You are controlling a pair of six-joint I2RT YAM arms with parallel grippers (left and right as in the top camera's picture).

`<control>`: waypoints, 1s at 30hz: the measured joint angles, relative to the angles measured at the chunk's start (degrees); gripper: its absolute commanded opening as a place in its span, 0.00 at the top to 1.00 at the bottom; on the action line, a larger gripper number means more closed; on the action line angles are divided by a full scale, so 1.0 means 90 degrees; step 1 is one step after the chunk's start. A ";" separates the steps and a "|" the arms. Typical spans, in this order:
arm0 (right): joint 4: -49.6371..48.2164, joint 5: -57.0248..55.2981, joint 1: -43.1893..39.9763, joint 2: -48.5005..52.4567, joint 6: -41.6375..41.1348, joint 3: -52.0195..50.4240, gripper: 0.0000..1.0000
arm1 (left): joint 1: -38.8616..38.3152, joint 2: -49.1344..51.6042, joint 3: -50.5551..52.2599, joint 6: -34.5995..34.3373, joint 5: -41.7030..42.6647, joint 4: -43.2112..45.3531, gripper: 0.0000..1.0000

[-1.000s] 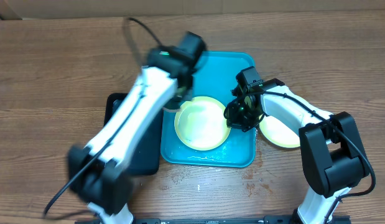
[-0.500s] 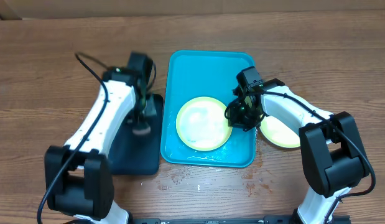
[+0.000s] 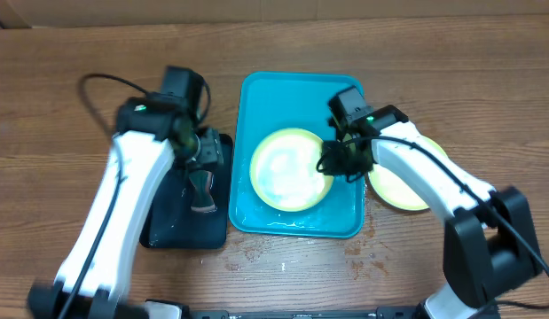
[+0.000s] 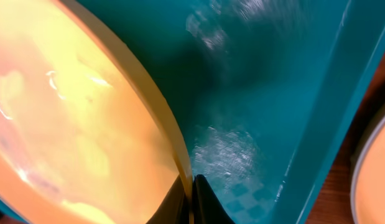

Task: Clean dirty plates on tray and stack at the side
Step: 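Lift the yellow plate off the teal tray with the right gripper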

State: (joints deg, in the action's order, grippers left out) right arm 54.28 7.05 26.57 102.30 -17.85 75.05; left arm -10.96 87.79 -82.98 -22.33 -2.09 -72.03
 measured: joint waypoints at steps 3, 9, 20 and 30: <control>-0.0032 -0.0595 0.0852 -0.0282 0.0080 0.0629 0.96 | 0.0041 -0.0850 -0.0908 0.0002 0.0022 -0.0338 0.00; -0.1081 -0.1848 0.2684 -0.0379 0.0177 0.1001 0.96 | 0.0063 -0.2251 -0.2106 0.0005 0.0022 -0.0573 0.00; -0.2217 -0.4401 0.4201 -0.0342 0.0204 0.0998 0.96 | 0.0063 -0.3922 -0.2256 0.0005 -0.0080 -0.0716 0.00; -0.2368 -0.7006 0.5469 -0.0342 0.0410 0.0998 0.96 | 0.0063 -0.4087 -0.2256 0.0005 -0.0126 -0.0835 0.00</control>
State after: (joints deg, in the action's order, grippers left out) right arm 32.97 -56.01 75.79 99.22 -14.15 84.03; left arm -10.39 51.00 -103.28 -22.28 -3.22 -79.55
